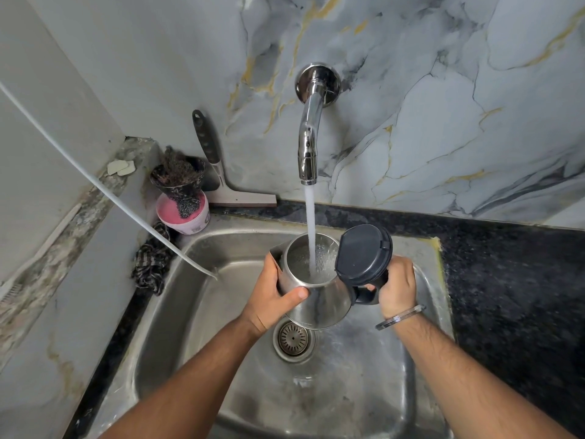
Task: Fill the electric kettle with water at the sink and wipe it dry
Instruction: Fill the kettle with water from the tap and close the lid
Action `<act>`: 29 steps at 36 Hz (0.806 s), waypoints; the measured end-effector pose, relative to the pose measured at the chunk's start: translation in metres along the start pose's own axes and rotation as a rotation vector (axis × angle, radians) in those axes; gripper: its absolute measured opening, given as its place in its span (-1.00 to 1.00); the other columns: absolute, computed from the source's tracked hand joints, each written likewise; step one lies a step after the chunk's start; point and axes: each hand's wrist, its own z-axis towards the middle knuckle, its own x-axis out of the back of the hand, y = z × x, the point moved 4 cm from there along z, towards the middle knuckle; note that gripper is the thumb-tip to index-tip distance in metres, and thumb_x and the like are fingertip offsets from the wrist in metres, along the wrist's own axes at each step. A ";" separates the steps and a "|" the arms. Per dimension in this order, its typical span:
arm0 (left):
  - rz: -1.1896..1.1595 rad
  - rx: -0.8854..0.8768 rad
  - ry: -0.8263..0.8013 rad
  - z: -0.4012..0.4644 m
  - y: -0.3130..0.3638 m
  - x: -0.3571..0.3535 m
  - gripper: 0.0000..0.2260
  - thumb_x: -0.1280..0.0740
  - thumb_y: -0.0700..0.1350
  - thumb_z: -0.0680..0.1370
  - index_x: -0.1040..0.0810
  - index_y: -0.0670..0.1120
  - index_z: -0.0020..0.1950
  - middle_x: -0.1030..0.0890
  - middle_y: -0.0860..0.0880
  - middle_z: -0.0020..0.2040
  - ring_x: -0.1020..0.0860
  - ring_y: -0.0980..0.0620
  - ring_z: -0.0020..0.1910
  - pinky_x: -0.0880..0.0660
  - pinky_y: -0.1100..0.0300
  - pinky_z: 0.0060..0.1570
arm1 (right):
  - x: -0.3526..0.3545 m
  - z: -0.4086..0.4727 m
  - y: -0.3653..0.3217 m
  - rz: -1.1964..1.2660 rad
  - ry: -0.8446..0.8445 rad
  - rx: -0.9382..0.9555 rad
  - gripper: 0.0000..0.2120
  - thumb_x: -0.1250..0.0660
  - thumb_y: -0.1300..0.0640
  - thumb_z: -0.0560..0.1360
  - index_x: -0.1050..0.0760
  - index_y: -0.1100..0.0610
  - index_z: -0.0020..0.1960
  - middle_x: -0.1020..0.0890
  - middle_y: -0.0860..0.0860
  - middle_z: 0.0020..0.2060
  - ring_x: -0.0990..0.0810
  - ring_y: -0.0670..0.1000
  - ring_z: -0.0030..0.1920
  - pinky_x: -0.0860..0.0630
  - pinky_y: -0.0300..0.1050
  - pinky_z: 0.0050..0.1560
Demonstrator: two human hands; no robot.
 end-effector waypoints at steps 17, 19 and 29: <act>-0.003 -0.027 -0.002 0.000 -0.002 0.001 -0.31 -0.48 -0.01 0.39 -0.31 -0.13 0.45 -0.53 0.04 0.35 -0.51 0.01 0.38 -0.46 0.24 0.30 | -0.004 0.003 0.005 0.167 -0.061 -0.055 -0.33 0.04 0.60 0.37 -0.29 -0.07 -0.65 -0.32 -0.15 -0.73 -0.21 -0.26 -0.67 -0.11 -0.56 -0.61; -0.003 -0.029 -0.001 0.000 -0.002 0.001 -0.31 -0.48 0.00 0.39 -0.31 -0.13 0.45 -0.53 0.05 0.34 -0.51 0.02 0.38 -0.47 0.24 0.30 | -0.005 0.002 0.005 0.189 -0.055 -0.052 -0.40 0.03 0.49 0.35 -0.30 -0.09 -0.65 -0.32 -0.17 -0.73 -0.21 -0.26 -0.66 -0.13 -0.54 -0.62; 0.006 -0.035 0.005 0.000 -0.004 0.002 -0.34 -0.48 -0.01 0.40 -0.32 -0.08 0.44 -0.53 0.06 0.34 -0.51 -0.01 0.39 -0.47 0.24 0.30 | -0.005 0.001 0.014 0.267 -0.083 -0.079 -0.56 0.01 0.37 0.35 -0.32 0.00 -0.59 -0.36 -0.16 -0.69 -0.25 -0.26 -0.61 -0.20 -0.48 -0.60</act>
